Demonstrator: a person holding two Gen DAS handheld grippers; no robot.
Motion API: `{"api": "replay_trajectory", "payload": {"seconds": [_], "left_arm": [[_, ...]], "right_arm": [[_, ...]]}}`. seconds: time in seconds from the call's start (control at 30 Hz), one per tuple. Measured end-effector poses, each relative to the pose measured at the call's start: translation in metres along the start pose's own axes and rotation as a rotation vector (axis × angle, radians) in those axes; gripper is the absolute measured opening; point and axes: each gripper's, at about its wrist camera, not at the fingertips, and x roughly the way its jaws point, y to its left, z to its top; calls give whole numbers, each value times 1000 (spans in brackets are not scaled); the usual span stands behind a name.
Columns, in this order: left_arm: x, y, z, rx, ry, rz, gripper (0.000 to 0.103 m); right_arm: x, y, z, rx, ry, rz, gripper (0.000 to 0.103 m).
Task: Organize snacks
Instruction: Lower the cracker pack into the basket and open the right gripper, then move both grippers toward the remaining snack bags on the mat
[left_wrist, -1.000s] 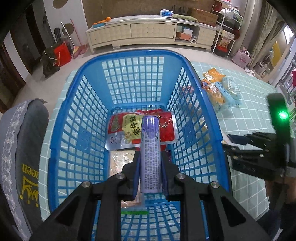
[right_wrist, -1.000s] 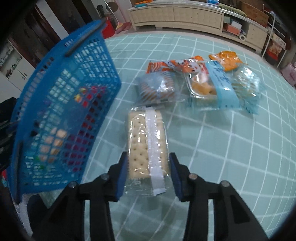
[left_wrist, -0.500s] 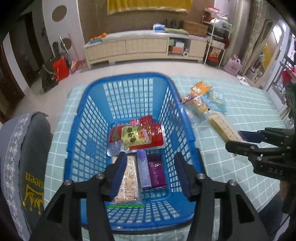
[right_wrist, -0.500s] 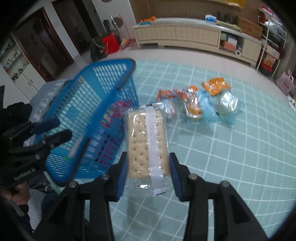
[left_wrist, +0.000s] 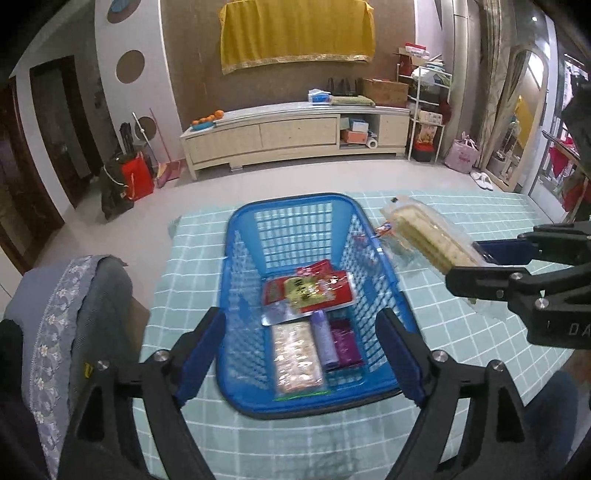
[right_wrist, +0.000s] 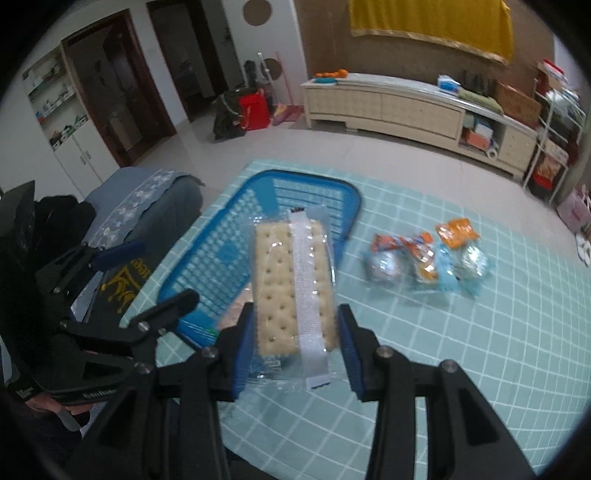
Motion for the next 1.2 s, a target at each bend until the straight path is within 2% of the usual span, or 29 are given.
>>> {"api": "replay_trajectory", "payload": {"seconds": [0.17, 0.27, 0.33, 0.63, 0.87, 0.9, 0.97, 1.0, 1.03, 1.2], "left_arm": [[-2, 28, -7, -41, 6, 13, 82], [-1, 40, -10, -64, 14, 17, 82], [1, 45, -13, -66, 17, 39, 82], [17, 61, -17, -103, 42, 0, 82], [20, 57, -17, -92, 49, 11, 82], [20, 57, -17, -88, 49, 14, 82], [18, 56, -17, -89, 49, 14, 82], [17, 55, -17, -90, 49, 8, 82], [16, 55, -17, -91, 48, 6, 82], [8, 43, -15, -74, 36, -6, 82]], "right_arm": [[18, 28, 9, -40, 30, -8, 47], [36, 38, 13, -54, 66, -45, 47], [46, 40, 12, -45, 90, -68, 47], [70, 46, 10, -42, 151, -131, 47], [76, 44, 7, -40, 164, -185, 49], [77, 44, 7, -37, 163, -188, 51], [74, 41, 5, -33, 160, -186, 60], [72, 39, 5, -32, 154, -178, 74], [69, 38, 4, -31, 145, -170, 82], [53, 29, -3, -39, 106, -189, 85]]}}
